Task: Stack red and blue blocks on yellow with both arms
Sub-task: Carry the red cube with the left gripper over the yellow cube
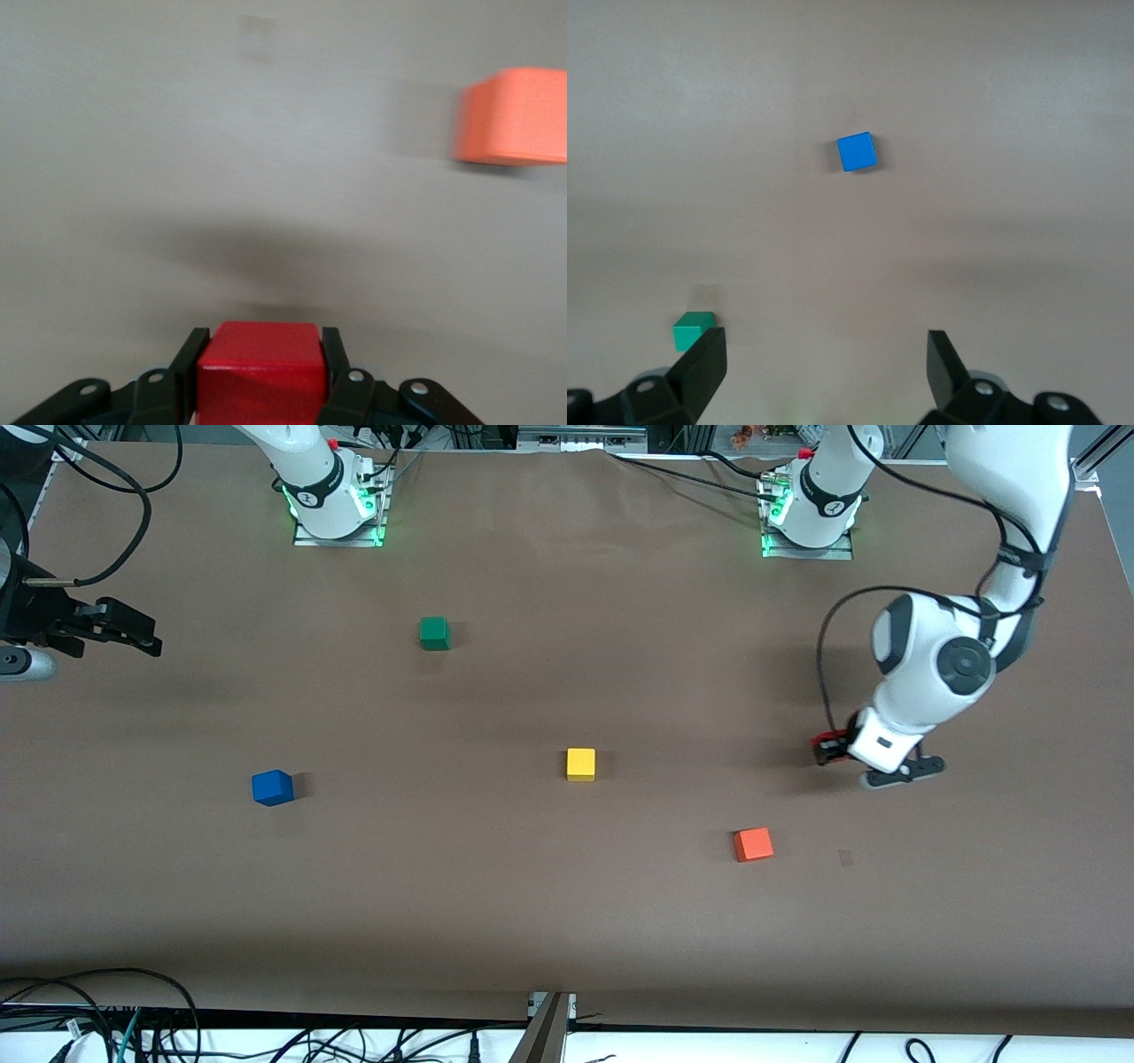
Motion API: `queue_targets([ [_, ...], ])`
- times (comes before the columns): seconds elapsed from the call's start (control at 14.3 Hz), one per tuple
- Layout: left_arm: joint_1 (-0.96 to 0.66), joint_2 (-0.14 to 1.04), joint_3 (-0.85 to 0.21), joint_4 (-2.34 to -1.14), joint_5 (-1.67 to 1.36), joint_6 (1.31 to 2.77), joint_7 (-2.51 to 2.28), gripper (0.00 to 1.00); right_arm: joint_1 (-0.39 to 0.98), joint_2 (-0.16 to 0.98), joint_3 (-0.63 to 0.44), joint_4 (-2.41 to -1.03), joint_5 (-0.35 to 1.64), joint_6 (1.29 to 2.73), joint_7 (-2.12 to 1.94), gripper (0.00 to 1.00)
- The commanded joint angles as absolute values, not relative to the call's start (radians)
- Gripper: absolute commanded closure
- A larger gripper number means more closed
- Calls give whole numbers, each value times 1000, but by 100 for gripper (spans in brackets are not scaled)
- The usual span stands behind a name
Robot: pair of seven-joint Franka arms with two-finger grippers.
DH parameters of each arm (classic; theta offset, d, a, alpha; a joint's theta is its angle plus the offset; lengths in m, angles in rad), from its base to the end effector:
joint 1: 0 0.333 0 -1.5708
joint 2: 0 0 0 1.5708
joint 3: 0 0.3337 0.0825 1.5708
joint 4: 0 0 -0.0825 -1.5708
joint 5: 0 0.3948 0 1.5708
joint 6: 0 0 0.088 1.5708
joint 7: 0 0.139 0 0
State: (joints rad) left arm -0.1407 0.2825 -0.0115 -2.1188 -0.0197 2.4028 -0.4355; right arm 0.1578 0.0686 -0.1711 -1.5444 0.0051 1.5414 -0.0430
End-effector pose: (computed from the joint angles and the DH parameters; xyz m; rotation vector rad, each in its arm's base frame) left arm 0.5808 -0.0896 0.2558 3.0907 0.4644 -0.0052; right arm 0.5807 -0.0039 0.5816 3.1347 0.0465 -0.1110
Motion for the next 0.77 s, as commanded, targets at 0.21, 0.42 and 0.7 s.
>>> queue_targets([
  [0.21,-380,330,-2,-1890,-21,2241,-964,100,155,60,-169,-1545,-6,1534,-46,0],
  [0.42,-500,402,2,-1757,-20,2214,-1237,100,152,63,-170,-1545,-3,1540,-46,0],
  [0.7,-600,469,3,-1600,20,2175,-1551,100,132,69,-176,-1543,-5,1555,-46,0],
])
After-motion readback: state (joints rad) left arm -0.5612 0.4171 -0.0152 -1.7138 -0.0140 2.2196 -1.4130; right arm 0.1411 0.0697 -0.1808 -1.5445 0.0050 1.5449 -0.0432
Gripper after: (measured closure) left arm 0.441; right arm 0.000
